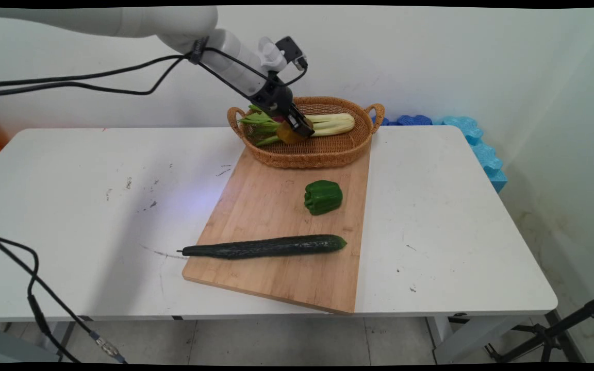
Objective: Place the picked object on the cutting board
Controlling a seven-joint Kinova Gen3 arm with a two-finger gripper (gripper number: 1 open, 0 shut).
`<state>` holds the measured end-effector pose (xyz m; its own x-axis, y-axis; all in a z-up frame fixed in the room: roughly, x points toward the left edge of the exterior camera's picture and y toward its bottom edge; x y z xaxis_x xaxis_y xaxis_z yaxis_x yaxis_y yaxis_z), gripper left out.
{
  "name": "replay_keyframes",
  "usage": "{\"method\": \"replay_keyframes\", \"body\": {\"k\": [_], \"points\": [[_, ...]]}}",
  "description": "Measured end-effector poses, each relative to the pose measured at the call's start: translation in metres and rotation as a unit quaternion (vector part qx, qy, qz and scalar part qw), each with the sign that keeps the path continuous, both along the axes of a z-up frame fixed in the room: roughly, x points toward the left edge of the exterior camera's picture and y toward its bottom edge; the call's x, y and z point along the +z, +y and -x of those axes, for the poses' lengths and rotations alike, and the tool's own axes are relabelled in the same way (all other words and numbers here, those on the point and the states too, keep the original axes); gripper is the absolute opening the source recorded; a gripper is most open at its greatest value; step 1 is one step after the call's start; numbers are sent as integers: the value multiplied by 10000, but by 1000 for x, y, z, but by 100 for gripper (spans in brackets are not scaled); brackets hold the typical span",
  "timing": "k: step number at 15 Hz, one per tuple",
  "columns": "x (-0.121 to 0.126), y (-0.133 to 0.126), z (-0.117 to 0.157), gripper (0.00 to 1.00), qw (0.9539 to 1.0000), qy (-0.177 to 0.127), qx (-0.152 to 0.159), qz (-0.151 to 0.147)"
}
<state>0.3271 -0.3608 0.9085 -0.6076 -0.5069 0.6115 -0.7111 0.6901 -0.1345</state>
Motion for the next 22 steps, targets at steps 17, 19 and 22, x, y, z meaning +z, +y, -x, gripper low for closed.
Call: {"method": "replay_keyframes", "body": {"k": [17,19,22], "points": [[-9,119,-33,0,9946,-372,-912,-332],[-18,126,-37,0,9934,-412,-1008,-372],[-31,131,-41,0,9918,-456,-1121,-408]]}}
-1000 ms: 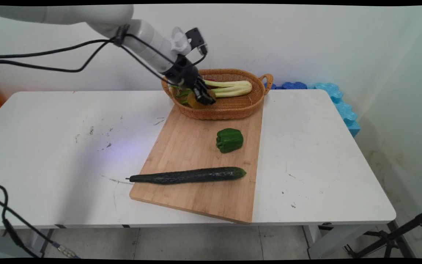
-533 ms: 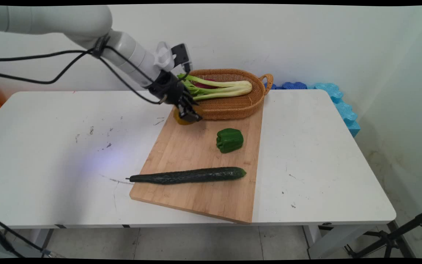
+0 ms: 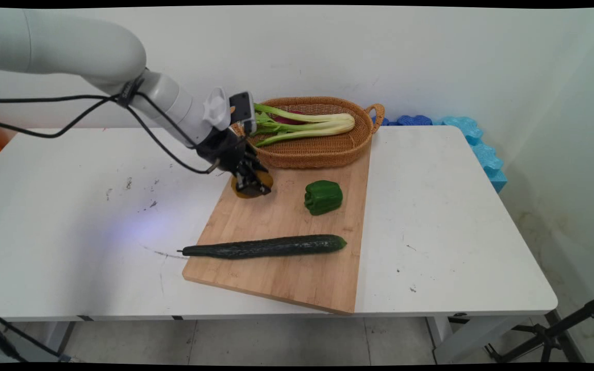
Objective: Place the picked object on the cutting board
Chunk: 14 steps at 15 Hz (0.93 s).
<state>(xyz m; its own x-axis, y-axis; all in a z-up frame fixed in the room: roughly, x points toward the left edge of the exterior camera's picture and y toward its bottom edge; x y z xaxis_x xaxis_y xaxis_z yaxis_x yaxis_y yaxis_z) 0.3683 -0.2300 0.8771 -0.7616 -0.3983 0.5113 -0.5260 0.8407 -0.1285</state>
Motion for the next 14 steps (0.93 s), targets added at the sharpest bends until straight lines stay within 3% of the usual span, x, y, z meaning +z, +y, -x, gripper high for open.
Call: {"method": "replay_keyframes", "body": {"k": [12,13,14], "points": [[-42,0,-8,0,9997,-62,-227,50],[-45,-1,-8,100,9997,-61,-232,57],[-47,-1,-8,100,9997,-59,-236,60]]}}
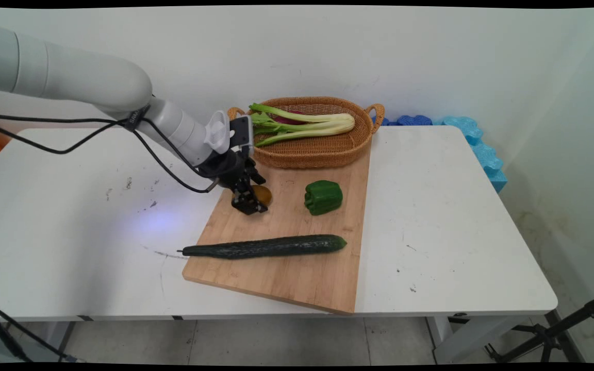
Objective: Place the picked object on the cutting board
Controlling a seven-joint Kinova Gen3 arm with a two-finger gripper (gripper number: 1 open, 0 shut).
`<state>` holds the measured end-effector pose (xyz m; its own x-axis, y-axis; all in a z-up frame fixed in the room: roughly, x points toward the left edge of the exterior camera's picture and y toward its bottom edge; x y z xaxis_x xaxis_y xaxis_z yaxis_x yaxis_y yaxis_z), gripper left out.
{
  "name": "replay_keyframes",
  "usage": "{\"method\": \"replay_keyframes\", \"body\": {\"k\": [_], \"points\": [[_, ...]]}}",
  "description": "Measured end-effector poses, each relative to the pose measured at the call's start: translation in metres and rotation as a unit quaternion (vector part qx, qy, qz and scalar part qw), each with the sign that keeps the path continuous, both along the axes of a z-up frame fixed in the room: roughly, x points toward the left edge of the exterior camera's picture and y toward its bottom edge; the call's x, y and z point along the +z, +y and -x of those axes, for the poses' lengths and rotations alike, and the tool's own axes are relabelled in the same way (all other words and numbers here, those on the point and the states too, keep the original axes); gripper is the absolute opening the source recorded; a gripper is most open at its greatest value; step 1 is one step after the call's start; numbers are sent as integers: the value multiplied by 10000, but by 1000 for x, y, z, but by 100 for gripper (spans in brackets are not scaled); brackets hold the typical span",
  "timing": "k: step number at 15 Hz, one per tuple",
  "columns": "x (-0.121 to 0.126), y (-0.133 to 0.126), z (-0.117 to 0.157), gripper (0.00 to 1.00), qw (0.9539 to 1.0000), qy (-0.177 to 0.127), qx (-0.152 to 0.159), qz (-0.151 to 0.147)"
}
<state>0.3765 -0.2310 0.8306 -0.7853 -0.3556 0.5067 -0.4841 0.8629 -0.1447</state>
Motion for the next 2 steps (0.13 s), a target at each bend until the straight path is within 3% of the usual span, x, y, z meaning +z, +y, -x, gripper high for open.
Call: {"method": "replay_keyframes", "body": {"k": [2], "points": [[-3,0,0,100,10000,7,-9,8]]}}
